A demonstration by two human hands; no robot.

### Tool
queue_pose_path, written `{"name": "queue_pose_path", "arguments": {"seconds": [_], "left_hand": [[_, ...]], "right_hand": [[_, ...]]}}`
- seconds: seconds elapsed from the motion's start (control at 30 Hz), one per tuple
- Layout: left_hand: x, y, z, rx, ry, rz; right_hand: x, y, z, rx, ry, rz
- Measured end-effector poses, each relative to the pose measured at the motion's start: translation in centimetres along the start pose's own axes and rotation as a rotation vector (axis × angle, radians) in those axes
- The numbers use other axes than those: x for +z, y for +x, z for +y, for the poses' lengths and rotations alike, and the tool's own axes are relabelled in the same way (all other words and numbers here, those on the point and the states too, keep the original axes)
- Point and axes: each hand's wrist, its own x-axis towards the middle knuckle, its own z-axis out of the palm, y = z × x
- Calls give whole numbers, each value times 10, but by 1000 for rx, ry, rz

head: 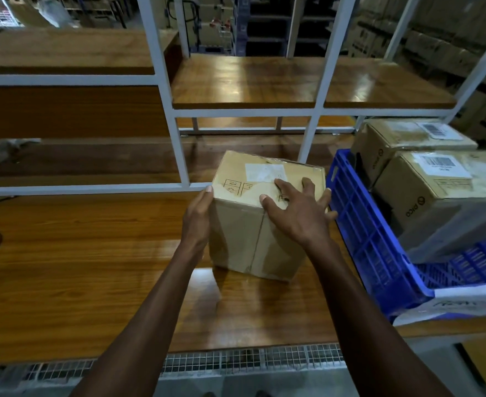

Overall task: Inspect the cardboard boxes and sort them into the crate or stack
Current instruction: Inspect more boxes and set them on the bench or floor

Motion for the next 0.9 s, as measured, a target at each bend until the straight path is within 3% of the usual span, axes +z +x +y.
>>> {"name": "queue_pose_path", "arguments": {"seconds": [0.17,0.33,0.43,0.57,0.67,0.9], "left_hand": [[-16,6,15,152,42,-26],[-36,20,17,456,286,-246],[-37,32,1,381,455,-274],[-47,43,-19,40,602,-157],[-46,45,-21,33,637,-132],[-22,47,-10,81,689,-142]], "right_hand": [[-6,7,12,-6,204,-4],[5,15,45,46,456,44],[9,19,61,62,512,109],[13,19,86,79,693,68],[16,8,96,114,786,30],[6,13,110,336,662,-87]]}}
